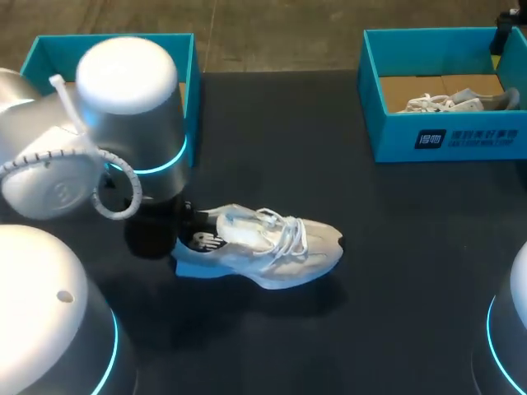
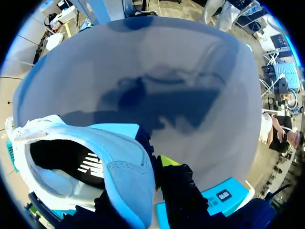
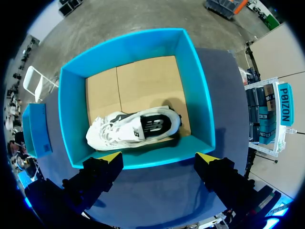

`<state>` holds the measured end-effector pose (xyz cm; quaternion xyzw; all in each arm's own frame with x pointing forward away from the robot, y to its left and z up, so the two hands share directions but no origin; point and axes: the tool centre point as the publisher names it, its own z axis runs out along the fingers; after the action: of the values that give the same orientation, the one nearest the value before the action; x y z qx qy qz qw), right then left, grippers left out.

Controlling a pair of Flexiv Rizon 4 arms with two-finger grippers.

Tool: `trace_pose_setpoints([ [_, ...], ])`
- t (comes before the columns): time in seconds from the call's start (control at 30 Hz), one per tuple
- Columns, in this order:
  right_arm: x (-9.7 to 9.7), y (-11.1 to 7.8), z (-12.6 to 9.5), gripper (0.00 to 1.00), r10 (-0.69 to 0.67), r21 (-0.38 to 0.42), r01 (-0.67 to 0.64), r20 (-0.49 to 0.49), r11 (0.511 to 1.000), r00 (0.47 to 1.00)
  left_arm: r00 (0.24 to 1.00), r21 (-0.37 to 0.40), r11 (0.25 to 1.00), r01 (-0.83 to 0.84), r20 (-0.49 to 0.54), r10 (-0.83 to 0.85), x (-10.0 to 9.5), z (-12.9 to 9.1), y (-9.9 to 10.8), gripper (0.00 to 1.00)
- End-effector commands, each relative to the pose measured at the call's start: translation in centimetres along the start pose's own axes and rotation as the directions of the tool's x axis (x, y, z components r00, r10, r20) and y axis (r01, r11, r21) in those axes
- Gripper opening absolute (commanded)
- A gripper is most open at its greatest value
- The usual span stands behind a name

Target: Take the shoe out of the shoebox, open the shoe tongue, remove and reinsert the insole, then place the shoe into the shoebox

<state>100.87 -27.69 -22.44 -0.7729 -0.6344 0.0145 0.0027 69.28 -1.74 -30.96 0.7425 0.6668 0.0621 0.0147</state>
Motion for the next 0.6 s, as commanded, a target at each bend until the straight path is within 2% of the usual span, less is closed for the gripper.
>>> trace_pose_setpoints([
  [0.03,0.0,0.0,0.0,1.00,0.001,0.000,-0.001,0.001,1.000,1.000,1.000,0.032,1.000,0.001,-0.020,-0.001,-2.3,1.7,1.0,0.00],
  [0.3,0.0,0.0,0.0,1.00,0.001,0.000,-0.001,0.001,1.000,1.000,1.000,0.053,0.999,-0.003,-0.014,0.003,-4.4,3.2,0.4,0.00],
  [0.6,0.0,0.0,0.0,1.00,0.001,0.000,-0.001,0.001,1.000,1.000,1.000,0.089,0.996,0.006,-0.027,-0.003,-5.7,5.1,0.0,0.00],
])
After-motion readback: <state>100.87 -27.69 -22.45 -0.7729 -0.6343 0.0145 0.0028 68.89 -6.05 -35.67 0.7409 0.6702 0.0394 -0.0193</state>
